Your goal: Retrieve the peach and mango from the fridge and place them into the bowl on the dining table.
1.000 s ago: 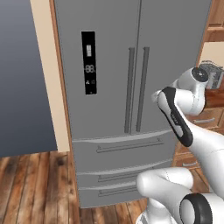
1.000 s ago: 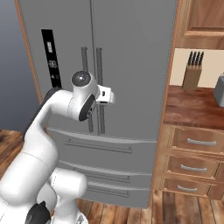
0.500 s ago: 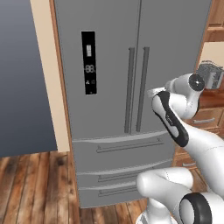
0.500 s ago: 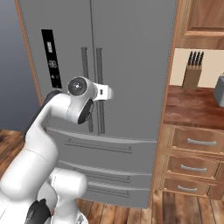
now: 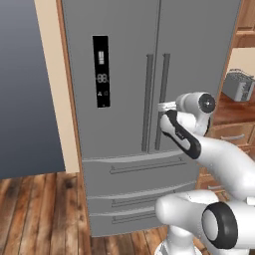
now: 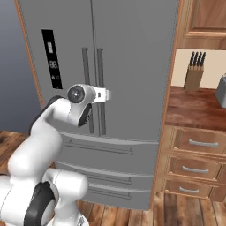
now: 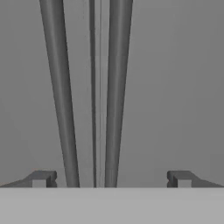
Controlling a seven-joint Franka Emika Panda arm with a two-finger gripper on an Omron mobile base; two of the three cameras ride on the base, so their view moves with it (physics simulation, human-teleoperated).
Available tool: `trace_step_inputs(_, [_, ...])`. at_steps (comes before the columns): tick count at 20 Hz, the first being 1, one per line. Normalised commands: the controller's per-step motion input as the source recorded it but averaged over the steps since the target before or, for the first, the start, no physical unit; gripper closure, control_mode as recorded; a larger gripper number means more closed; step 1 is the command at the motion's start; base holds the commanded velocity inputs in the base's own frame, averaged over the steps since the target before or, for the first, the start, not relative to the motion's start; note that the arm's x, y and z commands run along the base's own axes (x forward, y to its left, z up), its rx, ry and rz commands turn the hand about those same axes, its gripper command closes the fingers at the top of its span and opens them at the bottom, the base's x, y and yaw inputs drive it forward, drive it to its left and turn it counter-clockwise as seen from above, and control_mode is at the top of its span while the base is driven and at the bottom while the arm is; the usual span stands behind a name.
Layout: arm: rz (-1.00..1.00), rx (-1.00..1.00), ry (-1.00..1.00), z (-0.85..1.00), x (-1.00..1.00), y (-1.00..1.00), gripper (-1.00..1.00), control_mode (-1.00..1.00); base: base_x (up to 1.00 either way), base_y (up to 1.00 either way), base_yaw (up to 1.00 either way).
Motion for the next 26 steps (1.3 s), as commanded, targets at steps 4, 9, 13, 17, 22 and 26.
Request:
trace_step_inputs(4, [0.0, 0.0, 0.05, 0.0, 0.69, -0.14, -1.0, -1.0, 0.0, 0.0, 0.0])
trace_step_inputs(9, [0.0, 0.0, 0.03, 0.0, 0.66, -0.13, -1.0, -1.0, 0.0, 0.0, 0.0])
trace_step_inputs(13, [0.0, 0.0, 0.01, 0.0, 0.74, -0.02, -1.0, -1.0, 0.0, 0.0, 0.0])
trace_step_inputs(17, [0.0, 0.0, 0.0, -0.01, 0.75, 0.0, -1.0, -1.0, 0.0, 0.0, 0.0])
trace_step_inputs(22, [0.0, 0.0, 0.0, -0.08, 0.72, 0.0, -1.0, -1.0, 0.0, 0.0, 0.0])
trace_step_inputs(26, [0.0, 0.0, 0.04, -0.02, 0.7, -0.11, 1.0, -1.0, 0.0, 0.0, 0.0])
